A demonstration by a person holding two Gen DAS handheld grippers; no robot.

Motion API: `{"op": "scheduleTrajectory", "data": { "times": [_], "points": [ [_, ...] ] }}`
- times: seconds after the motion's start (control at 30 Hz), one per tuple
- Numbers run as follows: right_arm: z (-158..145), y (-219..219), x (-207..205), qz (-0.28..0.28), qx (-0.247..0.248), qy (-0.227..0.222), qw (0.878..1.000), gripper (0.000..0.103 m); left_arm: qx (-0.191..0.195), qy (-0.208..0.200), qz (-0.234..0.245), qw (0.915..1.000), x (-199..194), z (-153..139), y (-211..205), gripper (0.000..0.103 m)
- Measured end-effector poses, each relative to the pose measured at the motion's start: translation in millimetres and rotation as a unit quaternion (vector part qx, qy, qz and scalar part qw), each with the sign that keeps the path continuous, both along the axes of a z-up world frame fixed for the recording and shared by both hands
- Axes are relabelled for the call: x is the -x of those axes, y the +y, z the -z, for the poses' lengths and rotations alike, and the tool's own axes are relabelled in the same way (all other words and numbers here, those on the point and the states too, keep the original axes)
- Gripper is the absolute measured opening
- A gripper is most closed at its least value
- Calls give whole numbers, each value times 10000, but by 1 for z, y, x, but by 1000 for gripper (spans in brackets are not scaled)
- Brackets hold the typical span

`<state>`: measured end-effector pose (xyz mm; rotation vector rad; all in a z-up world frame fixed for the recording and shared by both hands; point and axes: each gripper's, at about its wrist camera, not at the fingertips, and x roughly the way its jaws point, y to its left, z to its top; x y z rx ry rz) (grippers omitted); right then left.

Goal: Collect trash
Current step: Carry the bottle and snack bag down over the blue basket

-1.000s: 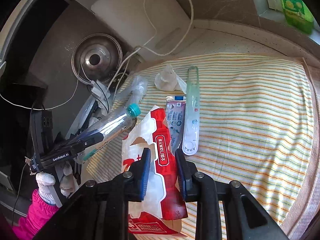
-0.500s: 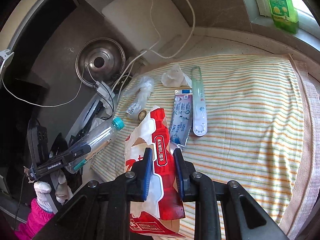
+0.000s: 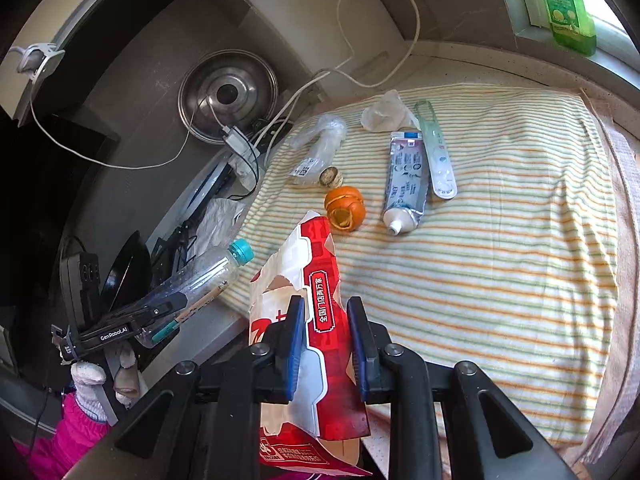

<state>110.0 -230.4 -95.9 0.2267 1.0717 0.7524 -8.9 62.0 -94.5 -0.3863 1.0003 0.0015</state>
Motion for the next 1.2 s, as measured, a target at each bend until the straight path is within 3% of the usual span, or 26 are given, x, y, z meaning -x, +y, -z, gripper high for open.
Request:
{"op": "scheduleTrajectory", "data": {
  "times": [0.57,0.77,1.03,1.2],
  "points": [
    [30,41,88,-314,303,168,9989,21,259,261,27,9993,77,30,0,55],
    [56,52,110,-359,383,398,9978,21,338,544,88,9979,96,57,-4,55],
    [81,69,133,-485,858,343,9945,21,441,993,118,9940,110,99,-10,55],
    [96,79,143,-561,1133,312,9915,21,216,1234,152,9920,115,124,-17,55]
  ]
}}
